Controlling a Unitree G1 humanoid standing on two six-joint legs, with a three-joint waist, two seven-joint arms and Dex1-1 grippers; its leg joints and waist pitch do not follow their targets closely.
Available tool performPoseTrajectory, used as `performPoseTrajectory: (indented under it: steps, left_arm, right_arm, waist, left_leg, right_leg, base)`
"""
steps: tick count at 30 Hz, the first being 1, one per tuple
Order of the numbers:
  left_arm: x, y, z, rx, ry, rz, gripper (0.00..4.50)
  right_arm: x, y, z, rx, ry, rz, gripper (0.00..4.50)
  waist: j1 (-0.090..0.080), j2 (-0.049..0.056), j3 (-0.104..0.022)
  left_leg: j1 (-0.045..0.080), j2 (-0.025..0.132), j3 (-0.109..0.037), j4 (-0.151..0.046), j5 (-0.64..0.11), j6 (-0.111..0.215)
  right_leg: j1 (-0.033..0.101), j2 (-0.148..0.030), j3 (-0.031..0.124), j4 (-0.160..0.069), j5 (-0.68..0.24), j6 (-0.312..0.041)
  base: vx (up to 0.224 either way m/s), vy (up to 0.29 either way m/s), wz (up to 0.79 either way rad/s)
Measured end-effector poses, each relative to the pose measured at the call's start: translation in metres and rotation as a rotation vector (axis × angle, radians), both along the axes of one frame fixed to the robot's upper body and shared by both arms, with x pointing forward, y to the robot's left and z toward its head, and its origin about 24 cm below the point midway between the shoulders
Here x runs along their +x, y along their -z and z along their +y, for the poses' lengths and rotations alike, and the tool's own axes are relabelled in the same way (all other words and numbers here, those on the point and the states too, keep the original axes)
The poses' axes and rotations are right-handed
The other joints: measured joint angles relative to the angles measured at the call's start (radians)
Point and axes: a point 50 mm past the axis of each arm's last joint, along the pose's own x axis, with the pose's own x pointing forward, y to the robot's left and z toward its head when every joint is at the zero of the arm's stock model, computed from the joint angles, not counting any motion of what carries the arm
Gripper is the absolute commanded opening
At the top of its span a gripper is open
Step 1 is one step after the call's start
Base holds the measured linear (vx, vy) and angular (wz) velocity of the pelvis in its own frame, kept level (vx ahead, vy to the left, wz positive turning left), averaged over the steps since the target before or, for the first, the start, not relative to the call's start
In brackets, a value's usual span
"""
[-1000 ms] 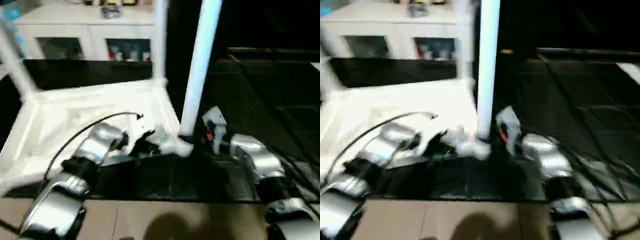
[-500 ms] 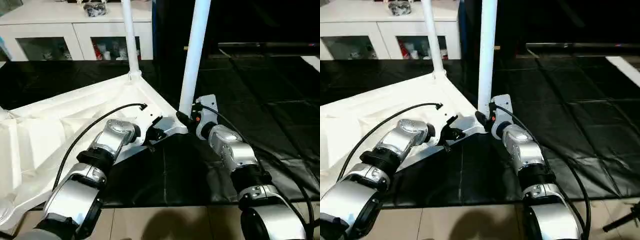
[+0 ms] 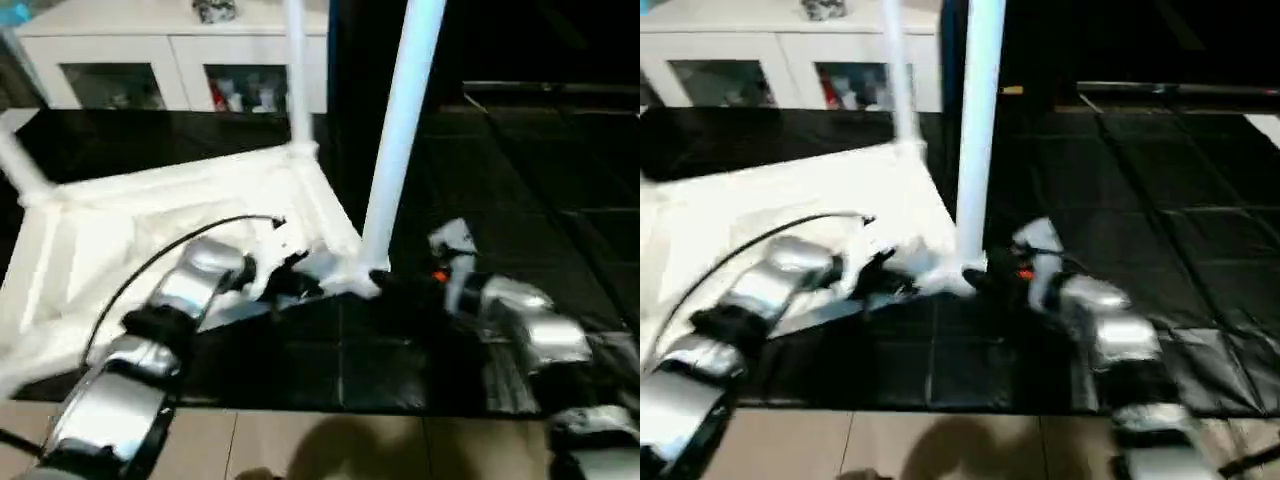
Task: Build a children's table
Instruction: Rotate leg to tighten
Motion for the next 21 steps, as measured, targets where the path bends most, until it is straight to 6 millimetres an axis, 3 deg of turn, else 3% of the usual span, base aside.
performPoseTrajectory:
  steps: [2, 13, 14, 21]
  left_arm:
    - [-0.004, -0.001, 0.004, 0.012, 0.055, 0.007, 0.00]
    - [-0.025, -0.001, 0.011, 0.045, 0.302, 0.051, 0.00]
    - [-0.027, -0.002, 0.010, 0.047, 0.319, 0.052, 0.00]
    - [-0.032, -0.002, 0.006, 0.048, 0.361, 0.051, 0.00]
  right_arm:
    - [-0.003, -0.006, -0.001, 0.006, -0.085, -0.011, 4.37]
    - [-0.022, -0.007, 0.016, -0.036, -0.490, 0.027, 4.45]
    - [-0.024, -0.005, 0.018, -0.034, -0.517, 0.037, 4.17]
    - [-0.027, -0.001, 0.026, -0.015, -0.592, 0.073, 3.62]
  waist:
    - [0.011, -0.001, 0.000]
    - [0.040, -0.002, 0.000]
    - [0.042, -0.002, 0.000]
    - [0.043, -0.003, 0.000]
  left_leg:
    - [0.000, 0.000, 0.000, 0.001, 0.000, 0.000]
    - [0.000, 0.000, 0.001, 0.001, -0.002, -0.003]
    - [0.000, 0.000, 0.001, 0.001, -0.002, -0.004]
    - [-0.001, 0.000, 0.002, 0.002, -0.002, -0.004]
  right_leg:
    - [0.000, 0.000, 0.000, 0.000, 0.000, 0.000]
    - [0.001, -0.001, 0.000, 0.000, 0.000, 0.001]
    - [0.001, -0.001, 0.001, 0.000, 0.000, 0.001]
    - [0.002, -0.001, 0.001, 0.001, -0.001, 0.001]
  base:
    - [0.000, 0.000, 0.00]
    - [0.000, 0.000, 0.00]
    - [0.000, 0.000, 0.00]
    - [0.000, 0.000, 0.00]
